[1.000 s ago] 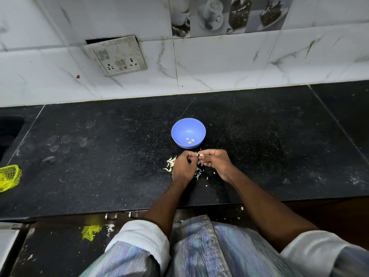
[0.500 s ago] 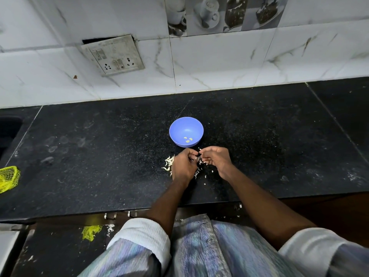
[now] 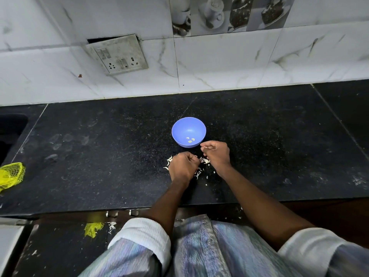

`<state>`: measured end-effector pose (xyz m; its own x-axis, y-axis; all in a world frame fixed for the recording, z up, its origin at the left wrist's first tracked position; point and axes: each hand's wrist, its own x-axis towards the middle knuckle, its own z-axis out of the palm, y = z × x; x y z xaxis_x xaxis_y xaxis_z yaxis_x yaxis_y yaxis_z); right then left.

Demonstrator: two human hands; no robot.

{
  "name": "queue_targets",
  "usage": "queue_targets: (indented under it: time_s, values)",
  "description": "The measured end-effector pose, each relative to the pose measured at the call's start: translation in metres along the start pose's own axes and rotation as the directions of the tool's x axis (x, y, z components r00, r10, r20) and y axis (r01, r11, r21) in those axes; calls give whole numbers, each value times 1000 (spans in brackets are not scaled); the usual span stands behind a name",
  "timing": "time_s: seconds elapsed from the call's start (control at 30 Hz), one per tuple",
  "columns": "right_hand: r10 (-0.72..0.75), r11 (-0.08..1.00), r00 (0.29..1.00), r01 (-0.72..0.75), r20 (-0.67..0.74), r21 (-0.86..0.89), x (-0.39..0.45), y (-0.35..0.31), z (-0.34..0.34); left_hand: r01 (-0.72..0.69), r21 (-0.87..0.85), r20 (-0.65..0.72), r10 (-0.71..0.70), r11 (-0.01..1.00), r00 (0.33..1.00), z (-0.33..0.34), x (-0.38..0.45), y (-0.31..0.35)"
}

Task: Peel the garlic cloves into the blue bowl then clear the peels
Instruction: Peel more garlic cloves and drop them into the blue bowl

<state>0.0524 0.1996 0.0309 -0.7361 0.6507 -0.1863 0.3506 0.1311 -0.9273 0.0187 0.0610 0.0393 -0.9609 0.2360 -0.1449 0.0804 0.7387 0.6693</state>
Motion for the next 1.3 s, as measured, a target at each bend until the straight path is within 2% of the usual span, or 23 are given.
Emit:
queue_targets:
  time_s: [0.2,0.37,0.47,0.57,0.63,0.7,0.83,1.03,1.2,1.3]
  values:
    - [-120,992,993,120,0,-43,10,-22,15,-66,-1,73,66,998,995,3,5,-1]
    - [-93,991,996,92,-2,-98,29,-34,25,-66,-5,17,66,998,998,0,9,0]
    - [-65,991,998,64,-8,-121,38,-32,28,-75,-39,37,76,996,996,-2,12,-6]
    - [-73,996,994,67,-83,-64,31,-35,30,-41,-80,58,45,996,997,-6,15,-13]
    - [-103,993,991,98,-81,-63,21,-35,37,-3,-98,15,4,995,1000,-10,16,-19]
    - [-140,983,990,137,-21,-119,13,-25,48,21,-118,-29,-25,993,999,-14,19,-29]
    - [-175,938,970,216,168,-272,-2,-11,63,-30,-184,-50,21,983,999,-18,29,-54]
    - [-138,859,951,254,276,-445,-10,5,74,22,-258,-112,-53,966,992,-27,31,-78]
    - [-50,841,911,260,410,-475,-22,4,92,38,-219,-97,-61,975,993,-29,33,-100]
    - [-52,800,906,289,420,-525,-27,7,101,29,-161,-56,-39,987,998,-30,33,-114]
